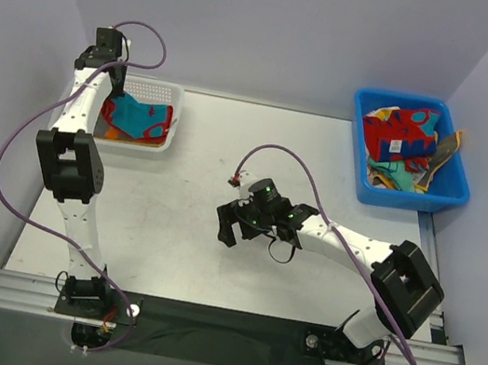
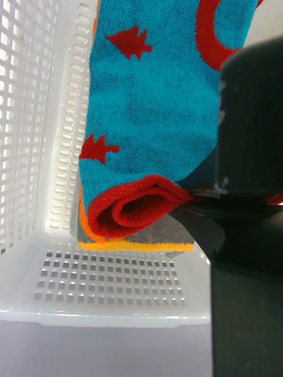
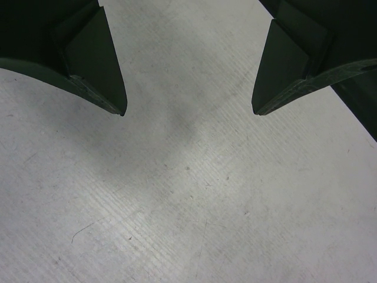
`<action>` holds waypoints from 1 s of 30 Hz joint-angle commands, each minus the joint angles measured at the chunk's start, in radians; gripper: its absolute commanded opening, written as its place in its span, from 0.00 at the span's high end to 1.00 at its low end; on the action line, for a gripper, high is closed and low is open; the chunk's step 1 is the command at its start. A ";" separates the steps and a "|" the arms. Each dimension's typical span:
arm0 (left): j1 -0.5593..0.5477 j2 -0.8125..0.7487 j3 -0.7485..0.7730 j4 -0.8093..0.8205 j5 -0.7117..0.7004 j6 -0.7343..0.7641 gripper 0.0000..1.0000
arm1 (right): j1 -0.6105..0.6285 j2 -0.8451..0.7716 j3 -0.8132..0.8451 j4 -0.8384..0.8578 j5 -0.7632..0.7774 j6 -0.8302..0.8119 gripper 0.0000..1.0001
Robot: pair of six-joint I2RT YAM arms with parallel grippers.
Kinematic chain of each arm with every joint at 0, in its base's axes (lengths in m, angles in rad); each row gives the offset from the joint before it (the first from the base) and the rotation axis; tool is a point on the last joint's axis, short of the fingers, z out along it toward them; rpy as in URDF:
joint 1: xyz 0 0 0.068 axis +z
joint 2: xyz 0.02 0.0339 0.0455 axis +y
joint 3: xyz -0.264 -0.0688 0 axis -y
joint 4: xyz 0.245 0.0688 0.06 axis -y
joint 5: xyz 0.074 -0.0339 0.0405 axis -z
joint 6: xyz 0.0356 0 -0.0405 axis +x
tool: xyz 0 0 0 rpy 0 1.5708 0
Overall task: Fold and stack the towels
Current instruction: Neatly place the folded towel into the bin
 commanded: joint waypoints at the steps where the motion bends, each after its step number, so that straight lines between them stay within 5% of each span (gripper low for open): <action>1: 0.013 -0.049 -0.007 0.042 -0.042 0.020 1.00 | -0.004 0.012 0.041 -0.020 -0.014 -0.016 0.10; 3: 0.014 -0.035 -0.008 0.041 -0.049 0.021 0.93 | -0.006 0.012 0.041 -0.020 -0.014 -0.017 0.10; 7: 0.013 -0.012 -0.007 0.042 -0.089 0.014 0.57 | -0.004 0.006 0.038 -0.020 -0.012 -0.017 0.10; 16: 0.017 -0.039 -0.024 0.070 -0.215 -0.011 0.30 | -0.006 -0.037 0.027 -0.025 0.044 -0.019 0.10; 21: 0.011 -0.145 -0.059 0.072 -0.108 -0.112 0.03 | -0.035 -0.100 -0.002 -0.035 0.188 0.018 0.09; 30: 0.014 -0.708 -0.462 0.258 0.274 -0.332 0.02 | -0.222 -0.368 0.013 -0.287 0.510 0.122 0.02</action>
